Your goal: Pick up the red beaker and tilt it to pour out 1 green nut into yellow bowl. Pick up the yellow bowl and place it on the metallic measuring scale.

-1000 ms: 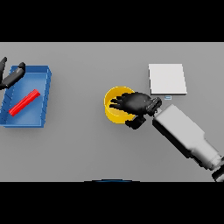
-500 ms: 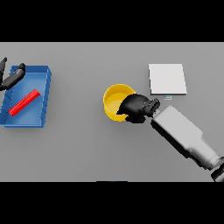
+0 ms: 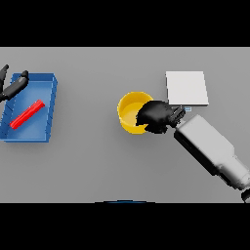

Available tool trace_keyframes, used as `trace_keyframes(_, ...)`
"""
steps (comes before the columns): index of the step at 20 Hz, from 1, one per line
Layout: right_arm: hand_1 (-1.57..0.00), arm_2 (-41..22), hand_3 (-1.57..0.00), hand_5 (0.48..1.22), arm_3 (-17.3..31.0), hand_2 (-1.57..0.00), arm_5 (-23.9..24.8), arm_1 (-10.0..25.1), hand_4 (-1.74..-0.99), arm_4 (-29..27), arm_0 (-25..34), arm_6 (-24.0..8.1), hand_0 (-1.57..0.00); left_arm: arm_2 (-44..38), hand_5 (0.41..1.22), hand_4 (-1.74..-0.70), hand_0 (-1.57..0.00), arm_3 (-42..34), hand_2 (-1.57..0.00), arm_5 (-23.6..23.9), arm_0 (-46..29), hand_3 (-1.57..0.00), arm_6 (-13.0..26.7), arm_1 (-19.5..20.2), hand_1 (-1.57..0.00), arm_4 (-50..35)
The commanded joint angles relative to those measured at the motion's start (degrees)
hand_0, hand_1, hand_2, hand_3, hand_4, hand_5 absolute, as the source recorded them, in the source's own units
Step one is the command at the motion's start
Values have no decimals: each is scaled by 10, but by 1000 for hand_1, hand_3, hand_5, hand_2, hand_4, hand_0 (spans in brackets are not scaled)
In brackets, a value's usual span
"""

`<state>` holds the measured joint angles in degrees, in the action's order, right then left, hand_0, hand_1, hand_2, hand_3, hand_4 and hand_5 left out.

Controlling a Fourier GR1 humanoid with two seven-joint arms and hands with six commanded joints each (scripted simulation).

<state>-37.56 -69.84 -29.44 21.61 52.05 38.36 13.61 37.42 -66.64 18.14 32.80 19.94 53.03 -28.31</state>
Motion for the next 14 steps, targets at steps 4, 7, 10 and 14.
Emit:
trace_keyframes(4, -1558, 30, -1252, 1218, -46, -1414, -35, 17, -1737, -25, 4, -25, -1559, 1, 693, -724, 1, 4, 1, 0, 2, 1, -1, -2, 1, 3)
trace_keyframes(7, -1565, 56, -1194, 1219, -79, -1426, -35, 42, -1739, -32, 3, -33, -1565, 1, 686, -717, 1, -1, 1, -5, -1, 1, -4, 7, 1, 4)
trace_keyframes(10, -1568, 67, -1164, 1220, -99, -1497, -34, 51, -1740, -31, -7, -58, -1568, 0, 686, -716, 1, -7, 1, -2, -1, 1, -2, 5, 1, 0)
trace_keyframes(14, -1570, 82, -1155, 1220, -104, -1513, -26, 61, -1741, -26, -6, -72, -1565, 3, 698, -723, 1, -12, 1, 7, 8, 1, 11, 0, 1, 4)
